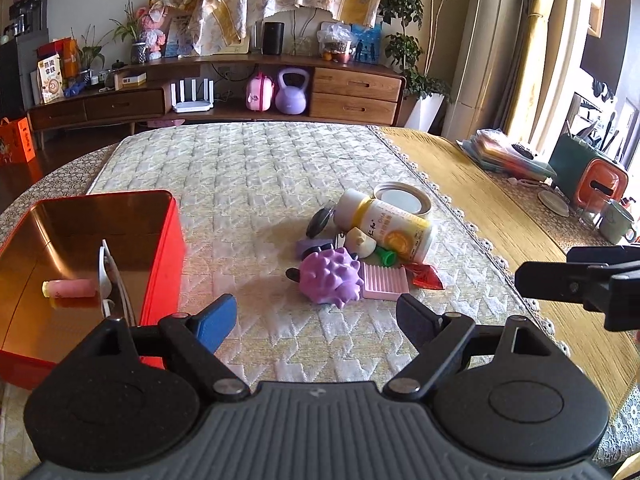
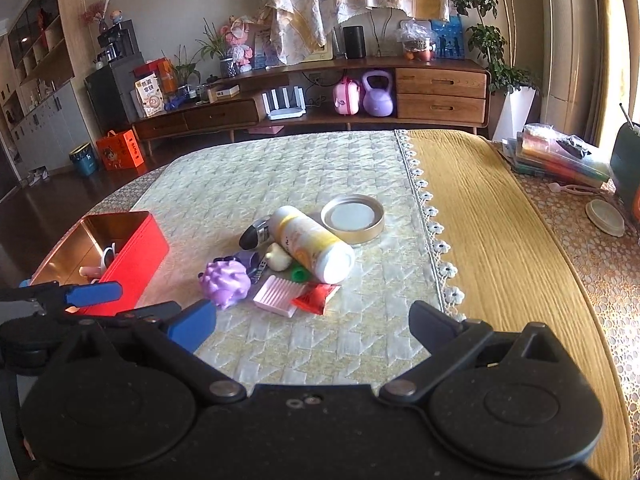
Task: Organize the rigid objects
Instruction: 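Withdraw both grippers from the tin back toward the toy pile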
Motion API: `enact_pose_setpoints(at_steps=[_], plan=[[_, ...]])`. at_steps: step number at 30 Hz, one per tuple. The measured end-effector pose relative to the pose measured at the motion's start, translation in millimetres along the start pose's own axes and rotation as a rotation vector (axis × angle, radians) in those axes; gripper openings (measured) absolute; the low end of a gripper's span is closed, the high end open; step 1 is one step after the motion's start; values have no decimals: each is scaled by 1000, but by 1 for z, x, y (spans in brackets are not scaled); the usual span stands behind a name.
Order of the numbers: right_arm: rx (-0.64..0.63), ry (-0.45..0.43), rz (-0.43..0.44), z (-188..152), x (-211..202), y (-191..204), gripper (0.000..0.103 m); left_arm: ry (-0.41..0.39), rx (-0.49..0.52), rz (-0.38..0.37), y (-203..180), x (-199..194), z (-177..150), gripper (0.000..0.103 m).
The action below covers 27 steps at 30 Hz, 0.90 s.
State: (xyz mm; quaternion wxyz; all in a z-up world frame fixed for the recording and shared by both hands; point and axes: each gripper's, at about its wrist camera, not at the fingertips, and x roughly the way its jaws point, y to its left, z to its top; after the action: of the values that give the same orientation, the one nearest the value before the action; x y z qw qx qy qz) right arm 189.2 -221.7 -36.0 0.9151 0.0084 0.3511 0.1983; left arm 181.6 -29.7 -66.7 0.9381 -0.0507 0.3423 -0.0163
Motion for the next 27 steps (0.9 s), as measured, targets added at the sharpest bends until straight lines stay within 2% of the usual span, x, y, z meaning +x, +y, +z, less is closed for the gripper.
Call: enact_pose_setpoints(at_steps=[5, 10, 17, 20, 27], plan=[[11, 39, -5, 2, 27, -4, 101, 6, 1, 14, -1, 20, 2, 87], [62, 62, -41, 0, 55, -6, 94, 6, 7, 35, -5, 41, 2, 87], [140, 111, -50, 1, 87, -11, 79, 16, 4, 50, -5, 65, 2, 87], [175, 135, -50, 3, 98, -11, 76, 14, 8, 53, -5, 73, 3, 87], [224, 160, -80, 5, 115, -8, 58, 25, 8, 33, -3, 91, 5, 87]])
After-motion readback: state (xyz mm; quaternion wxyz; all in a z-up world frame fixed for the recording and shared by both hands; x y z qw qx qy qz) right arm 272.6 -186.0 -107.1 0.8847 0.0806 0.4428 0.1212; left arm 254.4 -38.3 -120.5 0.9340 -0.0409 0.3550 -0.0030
